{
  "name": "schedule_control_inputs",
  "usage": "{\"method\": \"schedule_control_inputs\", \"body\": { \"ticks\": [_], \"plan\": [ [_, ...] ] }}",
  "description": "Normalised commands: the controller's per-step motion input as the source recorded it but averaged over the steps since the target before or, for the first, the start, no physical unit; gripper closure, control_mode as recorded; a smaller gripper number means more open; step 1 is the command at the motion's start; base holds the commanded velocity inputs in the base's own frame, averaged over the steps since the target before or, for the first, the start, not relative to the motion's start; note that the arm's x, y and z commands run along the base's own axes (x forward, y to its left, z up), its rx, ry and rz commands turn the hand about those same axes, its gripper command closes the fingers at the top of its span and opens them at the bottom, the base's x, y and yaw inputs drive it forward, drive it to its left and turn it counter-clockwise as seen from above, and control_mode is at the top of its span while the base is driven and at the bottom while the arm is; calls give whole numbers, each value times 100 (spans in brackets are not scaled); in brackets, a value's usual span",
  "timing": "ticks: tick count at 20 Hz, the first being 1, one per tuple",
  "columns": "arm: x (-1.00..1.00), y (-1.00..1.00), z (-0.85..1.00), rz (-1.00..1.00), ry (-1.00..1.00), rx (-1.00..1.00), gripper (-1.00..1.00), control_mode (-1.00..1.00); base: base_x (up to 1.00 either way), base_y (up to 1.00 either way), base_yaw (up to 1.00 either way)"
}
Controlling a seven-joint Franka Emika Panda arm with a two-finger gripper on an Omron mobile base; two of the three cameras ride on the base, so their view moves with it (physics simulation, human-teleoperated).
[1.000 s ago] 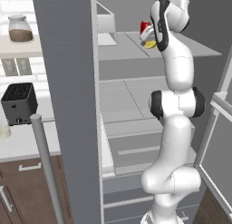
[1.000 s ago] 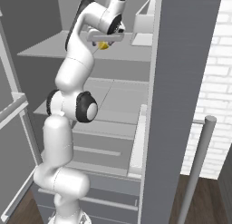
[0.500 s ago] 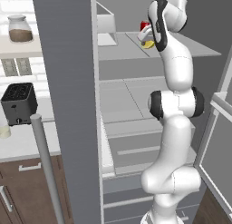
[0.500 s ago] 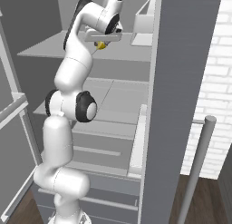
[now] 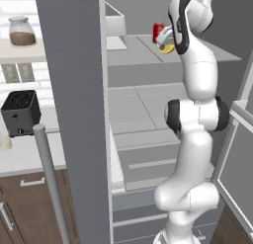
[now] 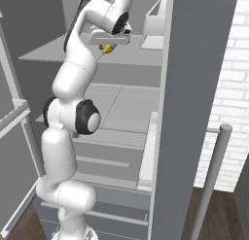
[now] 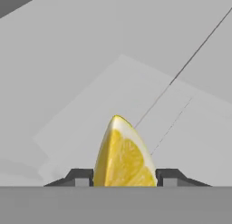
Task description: Grab a lemon wedge from the fridge and one ice cube from the ice bowl, and put them in the glass of lemonade.
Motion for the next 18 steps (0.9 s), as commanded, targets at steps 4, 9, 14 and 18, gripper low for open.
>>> {"method": "schedule_control_inputs", "body": {
  "ticks": [4,9,14,18],
  "plan": [
    [-100,0,-26,2,-31,0,100,-100,0,0,0],
    [-100,1,-16,2,-24,-1,100,-100,0,0,0],
    [-100,6,-1,0,-2,-11,100,-100,0,0,0],
    [-92,1,0,0,4,-16,100,-100,0,0,0]
  ]
}}
